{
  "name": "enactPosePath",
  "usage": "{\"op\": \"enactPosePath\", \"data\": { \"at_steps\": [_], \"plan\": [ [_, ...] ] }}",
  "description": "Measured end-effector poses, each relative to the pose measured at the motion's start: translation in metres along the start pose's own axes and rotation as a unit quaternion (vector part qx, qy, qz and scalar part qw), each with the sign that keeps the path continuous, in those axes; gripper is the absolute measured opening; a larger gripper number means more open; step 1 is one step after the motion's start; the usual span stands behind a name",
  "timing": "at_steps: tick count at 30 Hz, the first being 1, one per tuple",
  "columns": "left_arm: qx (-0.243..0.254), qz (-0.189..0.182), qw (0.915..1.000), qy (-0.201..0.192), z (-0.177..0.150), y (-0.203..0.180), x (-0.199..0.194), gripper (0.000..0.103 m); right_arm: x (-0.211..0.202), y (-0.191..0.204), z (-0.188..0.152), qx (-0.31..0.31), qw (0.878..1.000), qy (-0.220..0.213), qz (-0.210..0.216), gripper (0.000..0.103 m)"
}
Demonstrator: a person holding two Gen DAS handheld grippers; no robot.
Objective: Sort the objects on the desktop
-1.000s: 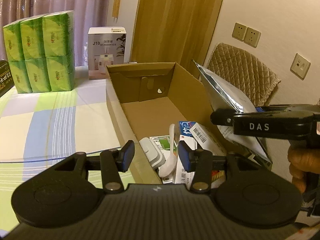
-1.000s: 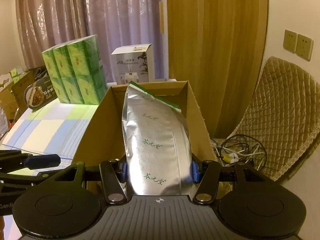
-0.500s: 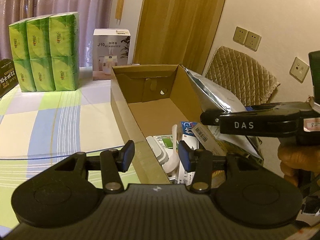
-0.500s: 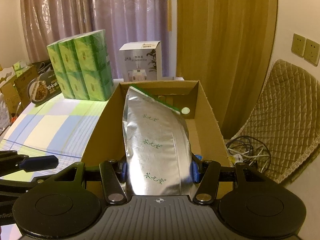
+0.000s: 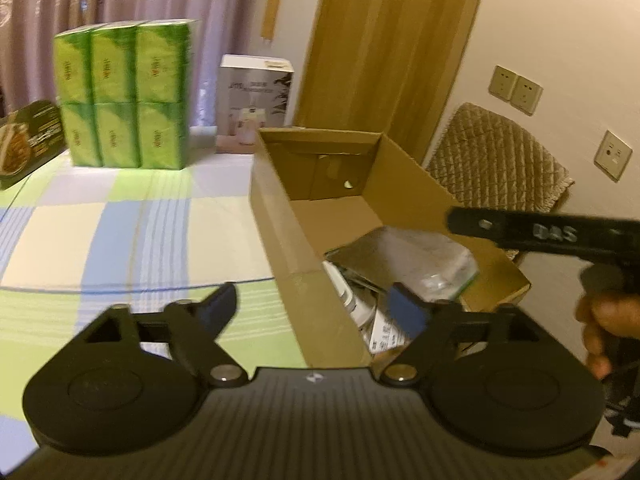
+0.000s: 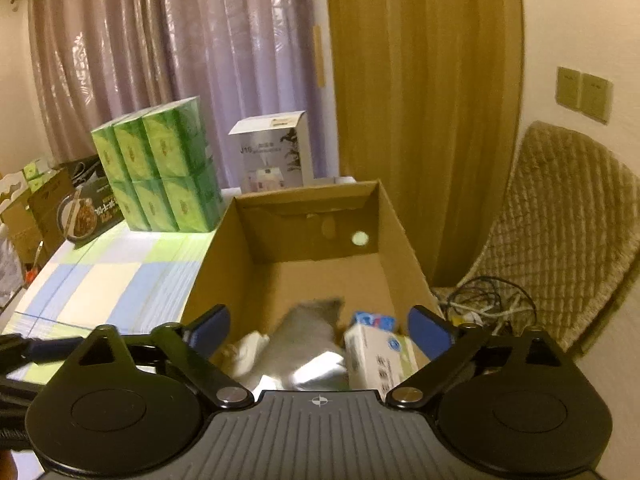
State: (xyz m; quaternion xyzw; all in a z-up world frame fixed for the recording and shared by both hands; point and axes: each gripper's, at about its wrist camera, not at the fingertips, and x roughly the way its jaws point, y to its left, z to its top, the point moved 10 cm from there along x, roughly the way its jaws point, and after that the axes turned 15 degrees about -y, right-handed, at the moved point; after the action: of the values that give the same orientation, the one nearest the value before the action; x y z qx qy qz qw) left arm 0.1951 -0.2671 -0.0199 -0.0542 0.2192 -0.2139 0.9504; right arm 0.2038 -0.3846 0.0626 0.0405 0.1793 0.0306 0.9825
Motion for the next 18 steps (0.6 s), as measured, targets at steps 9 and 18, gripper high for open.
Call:
{"op": "enactPosePath", "data": {
  "at_steps": [9, 18],
  "plan": [
    [-0.013, 0.013, 0.9998, 0.007, -0.008, -0.008, -0.050, 0.102, -0.070, 0.012, -0.030, -0.010, 0.999, 0.042, 0.006, 0.101],
    [-0.016, 0.021, 0.9996, 0.014, -0.016, -0.022, -0.104, 0.102, -0.143, 0.024, -0.043, -0.006, 0.999, 0.044, 0.001, 0.101]
  ]
}}
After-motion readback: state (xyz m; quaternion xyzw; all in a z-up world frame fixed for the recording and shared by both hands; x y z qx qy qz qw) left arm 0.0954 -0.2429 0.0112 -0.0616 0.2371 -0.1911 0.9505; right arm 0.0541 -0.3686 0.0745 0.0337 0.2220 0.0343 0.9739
